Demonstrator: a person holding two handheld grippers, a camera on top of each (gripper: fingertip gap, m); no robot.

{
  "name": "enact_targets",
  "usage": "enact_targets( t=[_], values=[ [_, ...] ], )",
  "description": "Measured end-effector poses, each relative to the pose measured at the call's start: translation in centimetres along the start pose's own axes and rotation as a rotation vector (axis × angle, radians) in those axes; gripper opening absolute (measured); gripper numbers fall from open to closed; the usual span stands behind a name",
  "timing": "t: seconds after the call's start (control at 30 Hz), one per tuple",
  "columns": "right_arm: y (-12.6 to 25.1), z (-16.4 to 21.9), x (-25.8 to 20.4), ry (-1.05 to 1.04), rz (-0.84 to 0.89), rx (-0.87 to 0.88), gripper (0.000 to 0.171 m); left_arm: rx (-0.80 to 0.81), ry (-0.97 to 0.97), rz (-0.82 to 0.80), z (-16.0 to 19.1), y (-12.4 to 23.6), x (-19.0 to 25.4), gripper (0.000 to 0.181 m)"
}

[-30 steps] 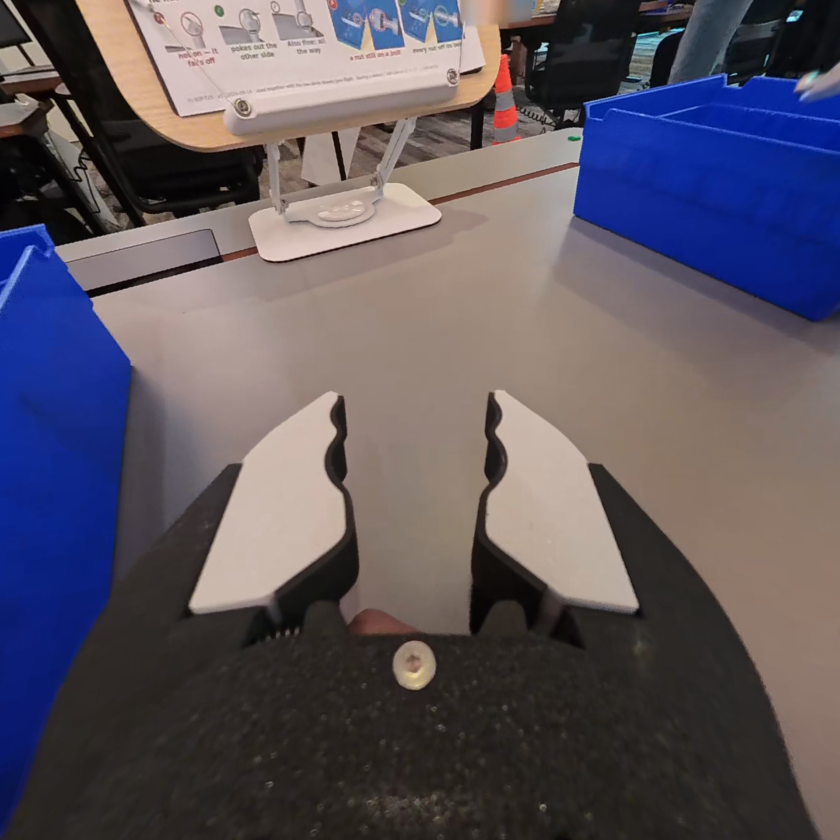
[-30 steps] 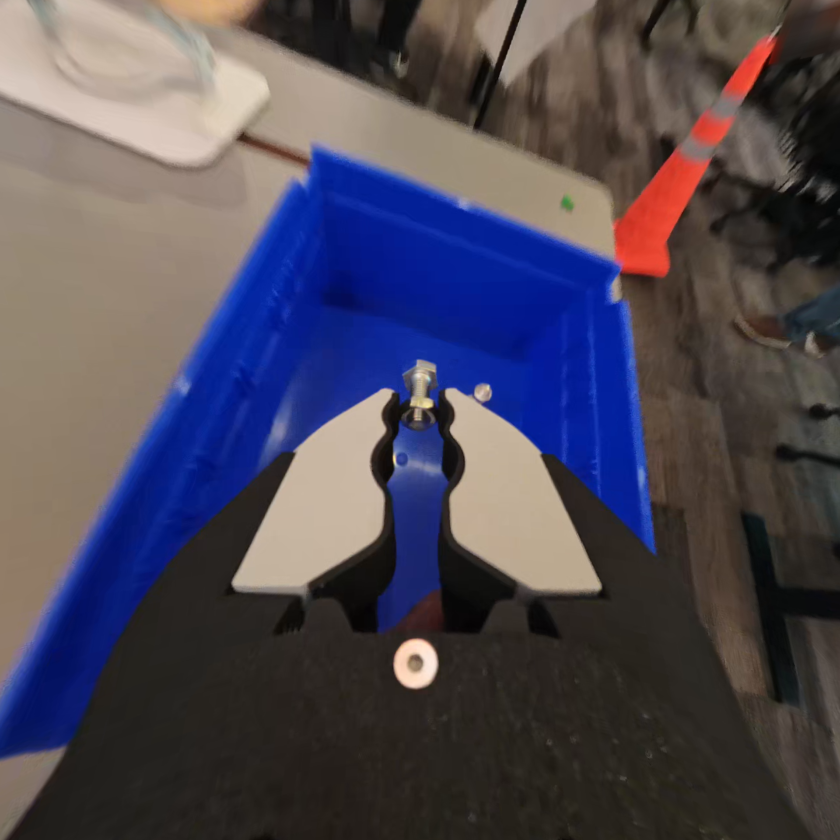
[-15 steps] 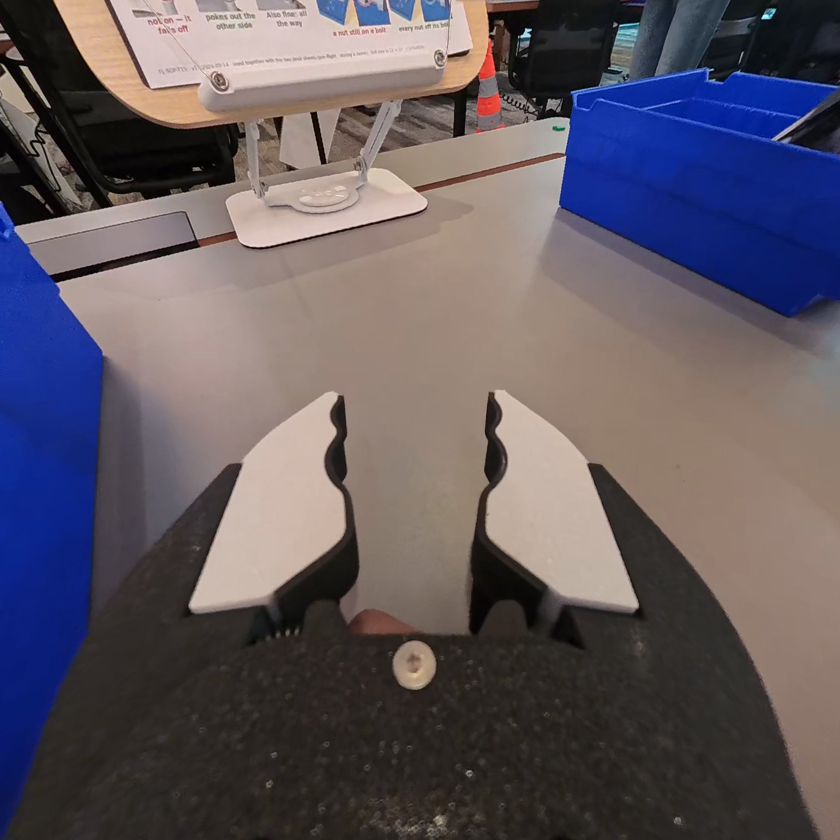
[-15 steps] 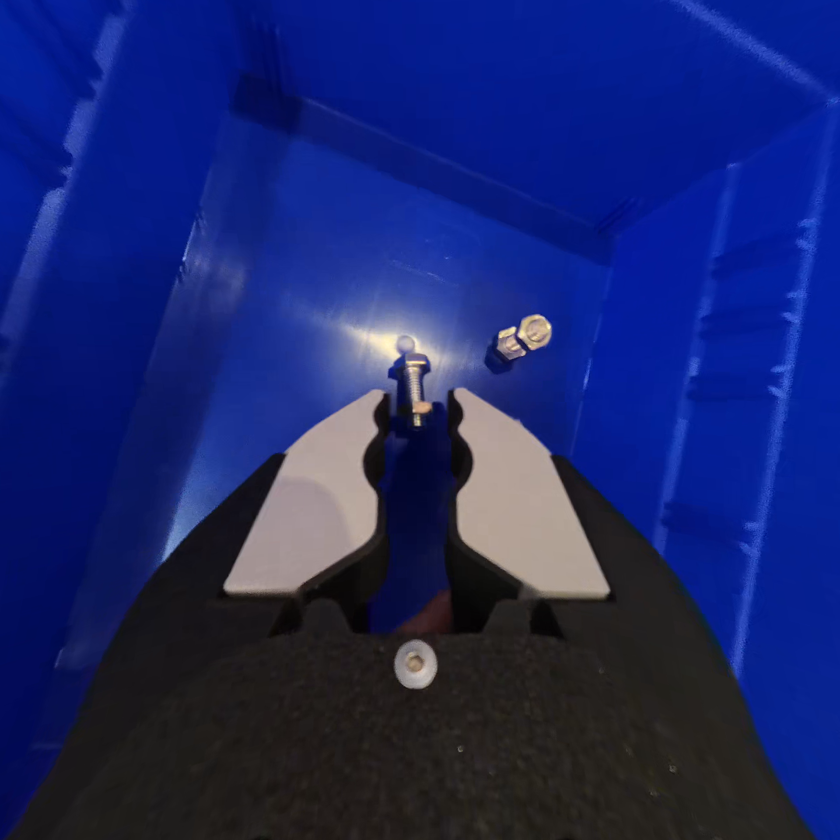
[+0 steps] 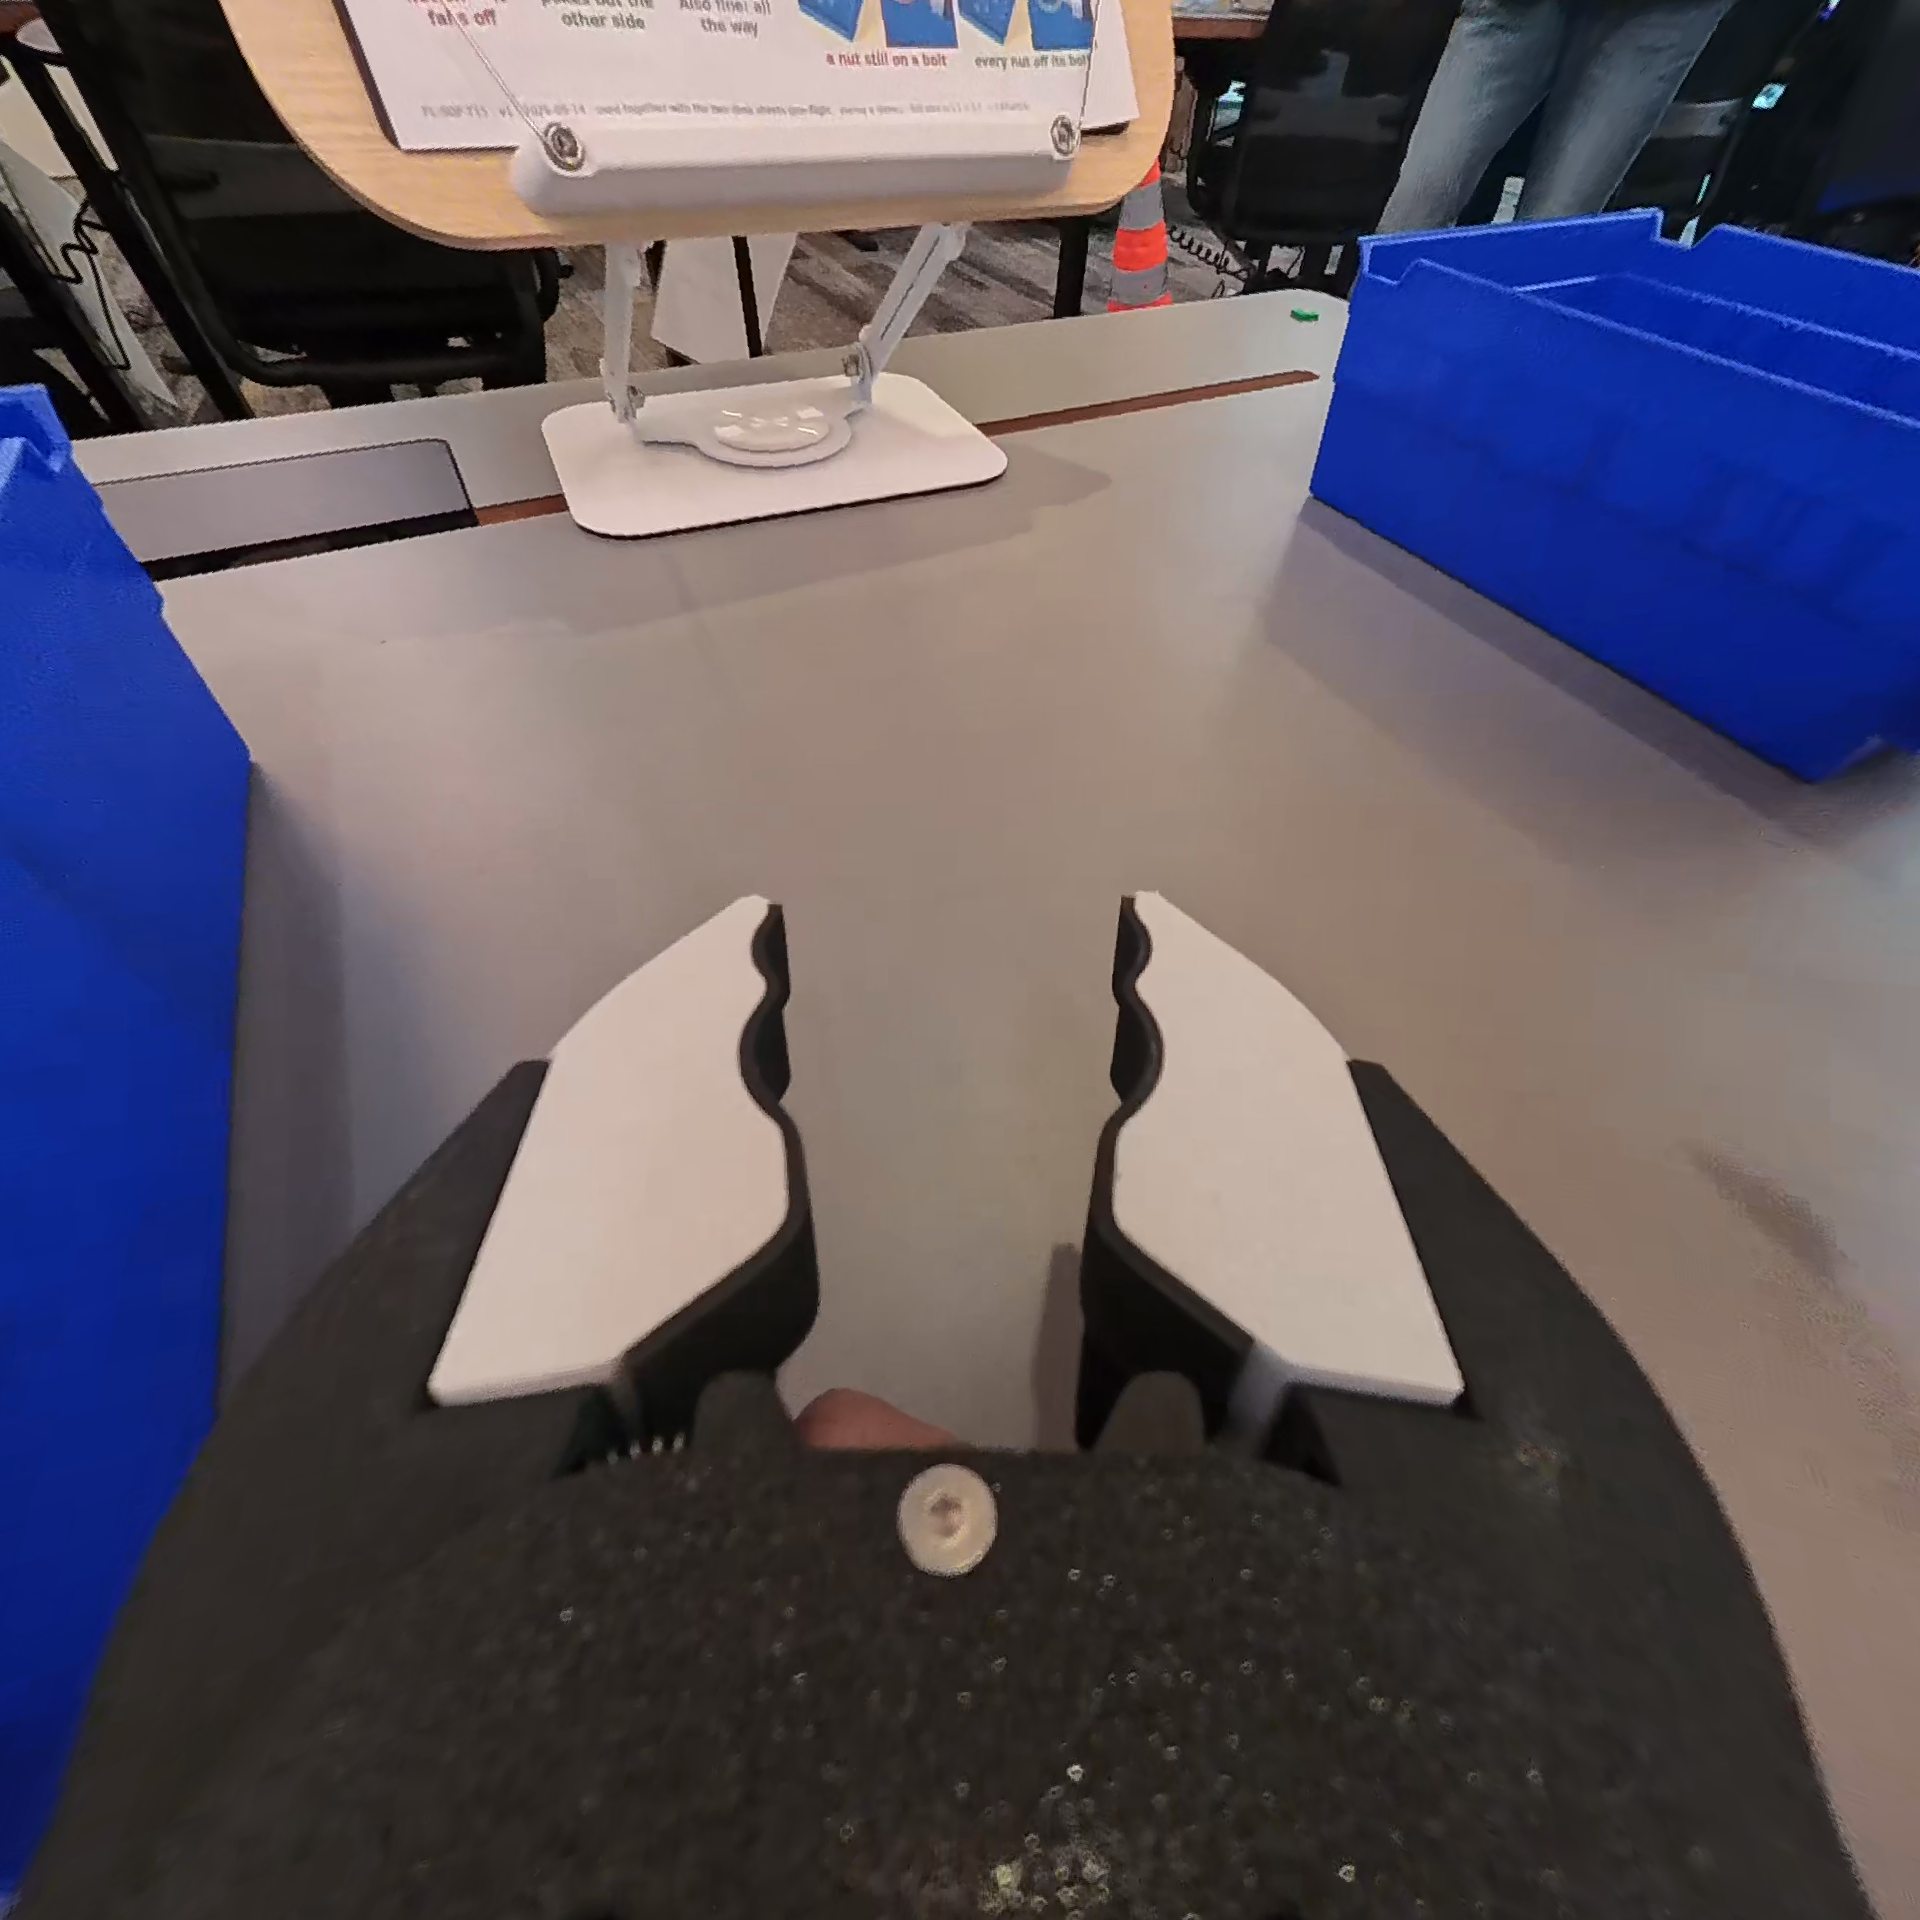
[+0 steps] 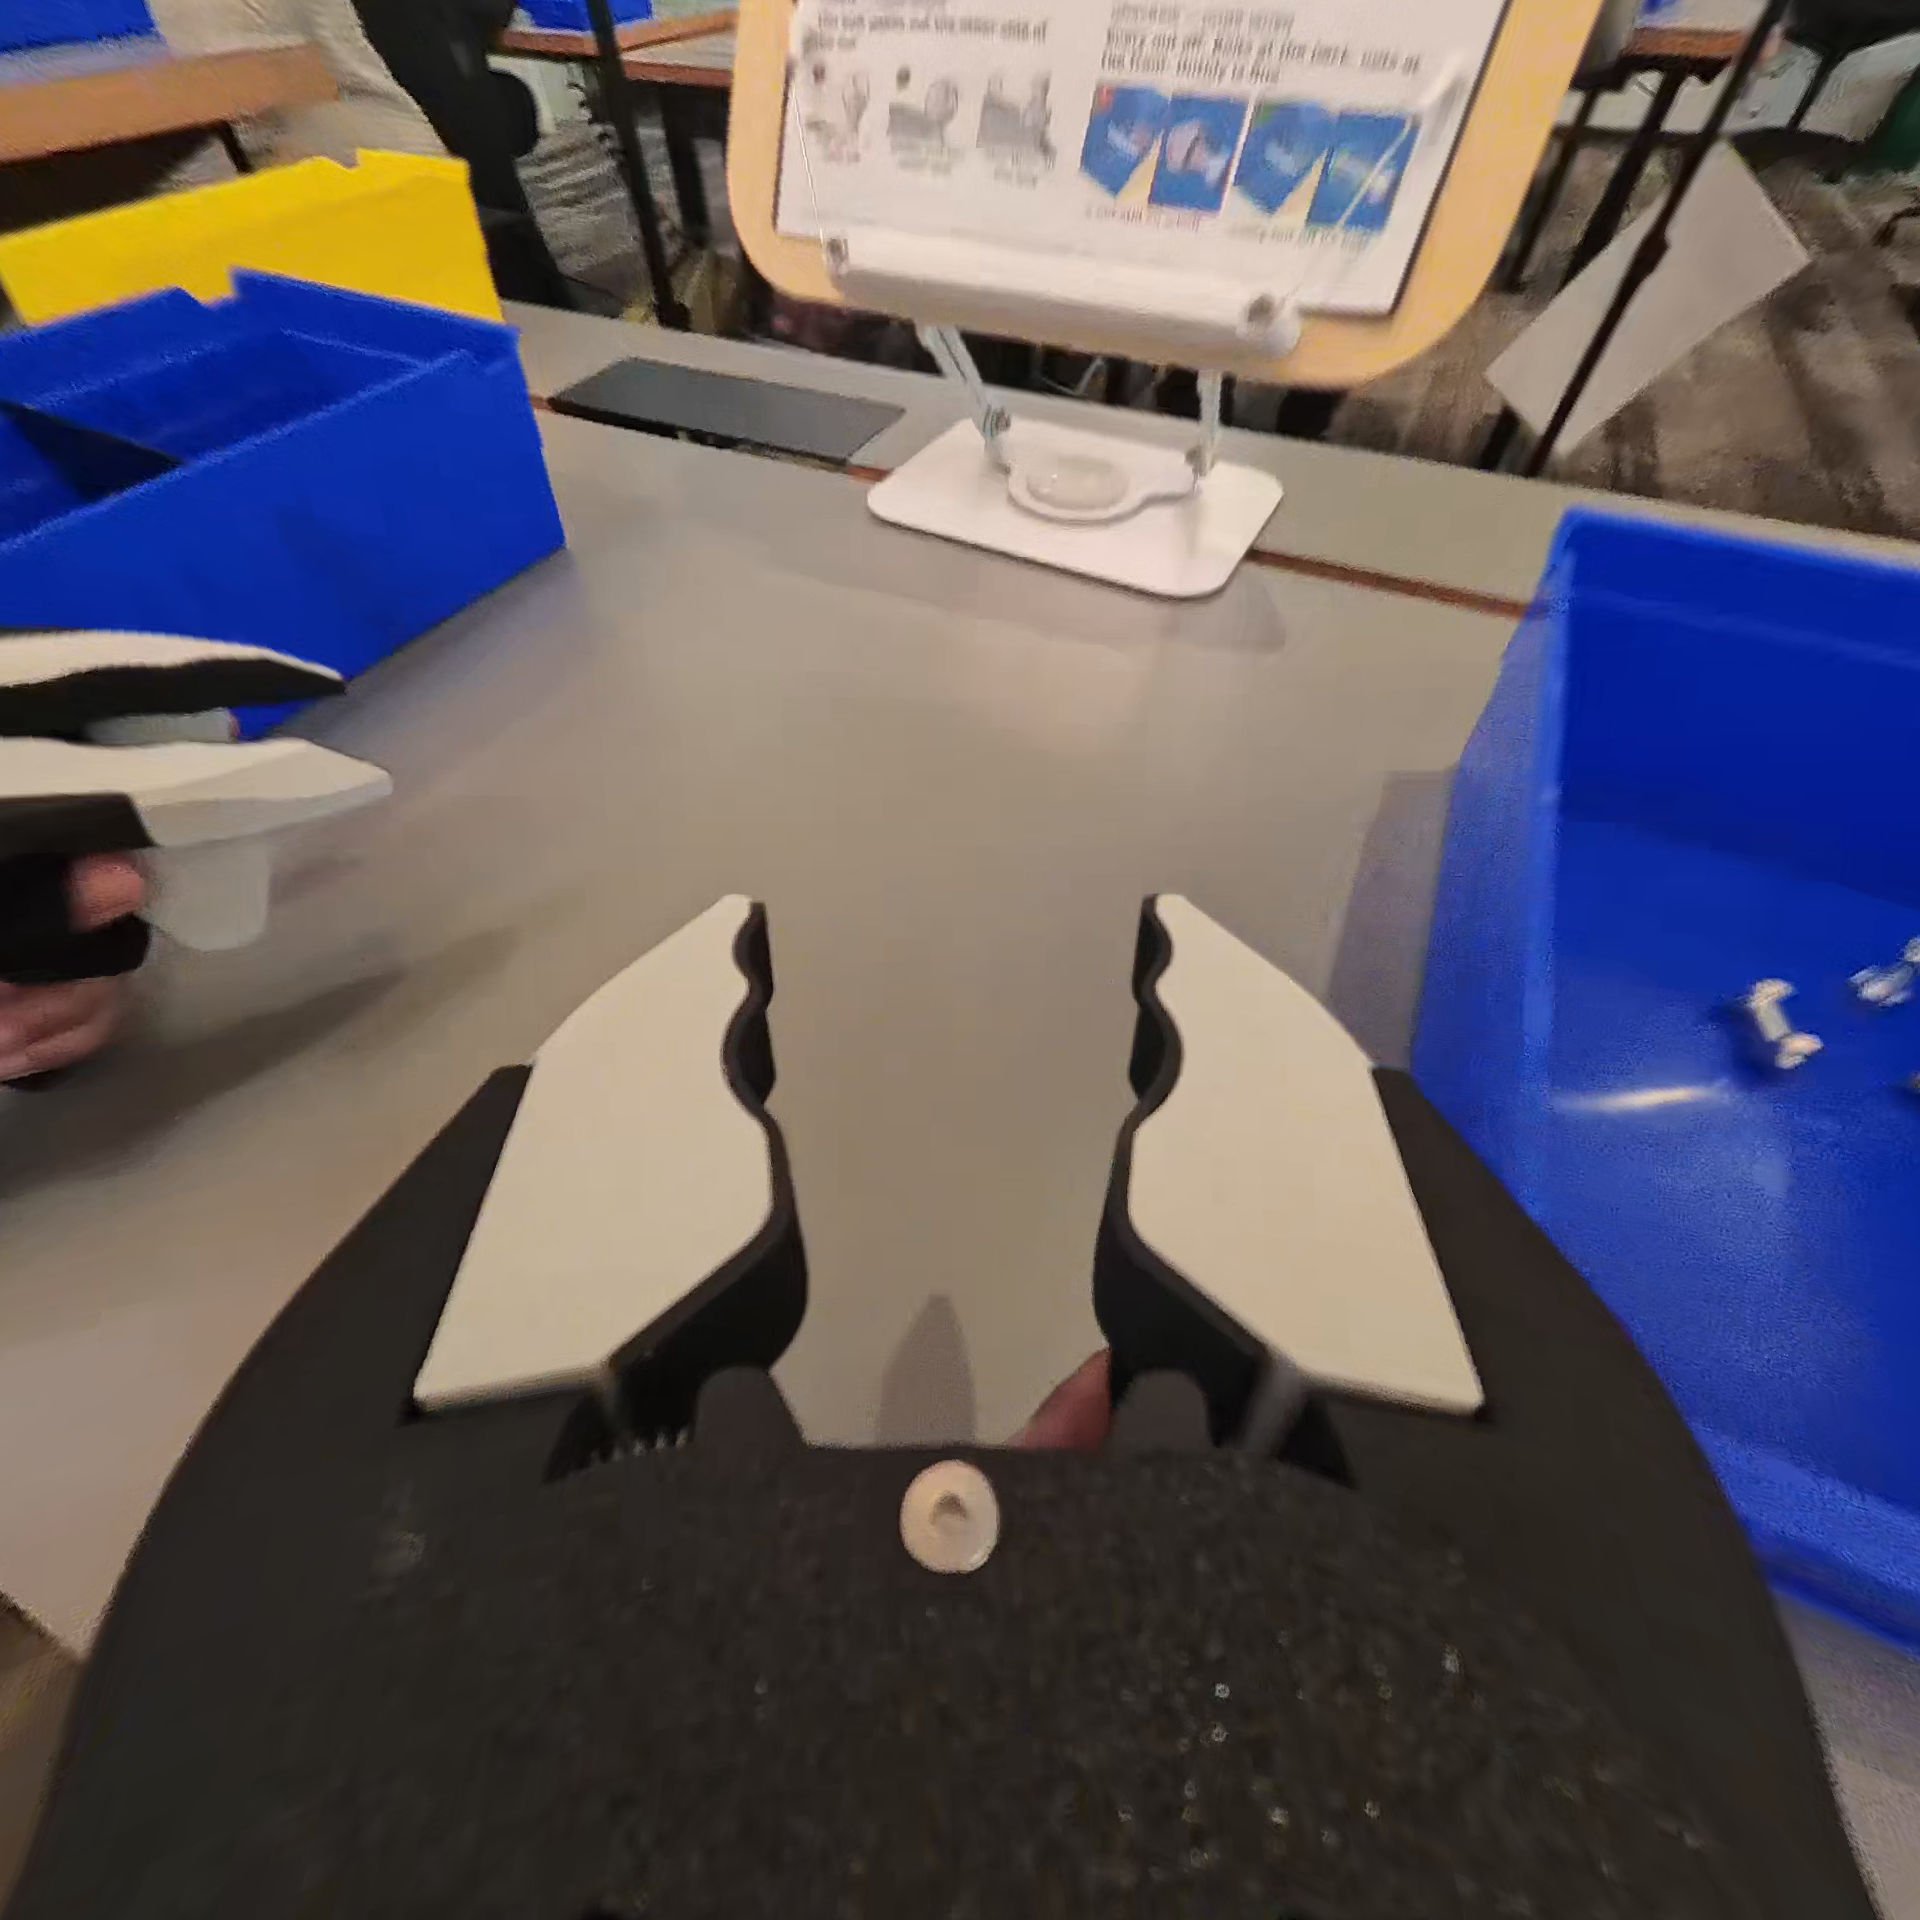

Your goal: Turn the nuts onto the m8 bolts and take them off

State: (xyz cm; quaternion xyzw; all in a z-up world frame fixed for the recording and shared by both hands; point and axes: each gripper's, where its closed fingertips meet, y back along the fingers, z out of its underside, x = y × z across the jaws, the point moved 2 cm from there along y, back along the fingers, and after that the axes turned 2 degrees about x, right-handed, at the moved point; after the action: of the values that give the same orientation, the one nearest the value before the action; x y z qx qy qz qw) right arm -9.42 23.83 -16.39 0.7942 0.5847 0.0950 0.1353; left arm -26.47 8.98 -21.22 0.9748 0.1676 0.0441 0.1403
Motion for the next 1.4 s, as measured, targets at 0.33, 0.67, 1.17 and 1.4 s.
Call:
enact_targets(
  t=[0.33, 0.67, 1.17, 1.4],
  values=[
    [-3.5, 3.8, -4.3, 0.039, -0.028, -0.091, 0.083, -0.003, 0.019, -0.027, 0.4, 1.0, 0.0, 0.06],
    [-4.0, 4.2, -4.3, 0.037, -0.089, -0.115, 0.073, -0.014, 0.013, -0.001, -1.8, 3.0, -0.6, 0.058],
    [-4.4, 2.4, -4.3, 0.045, -0.135, -0.058, 0.066, -0.611, -0.009, -0.137, -5.8, -2.6, -25.5, 0.05],
    [-3.9, 1.8, -3.1, 0.046, -0.123, -0.043, 0.063, -0.873, 0.054, -0.206, -0.7, -7.3, -28.1, 0.051]
  ],
)
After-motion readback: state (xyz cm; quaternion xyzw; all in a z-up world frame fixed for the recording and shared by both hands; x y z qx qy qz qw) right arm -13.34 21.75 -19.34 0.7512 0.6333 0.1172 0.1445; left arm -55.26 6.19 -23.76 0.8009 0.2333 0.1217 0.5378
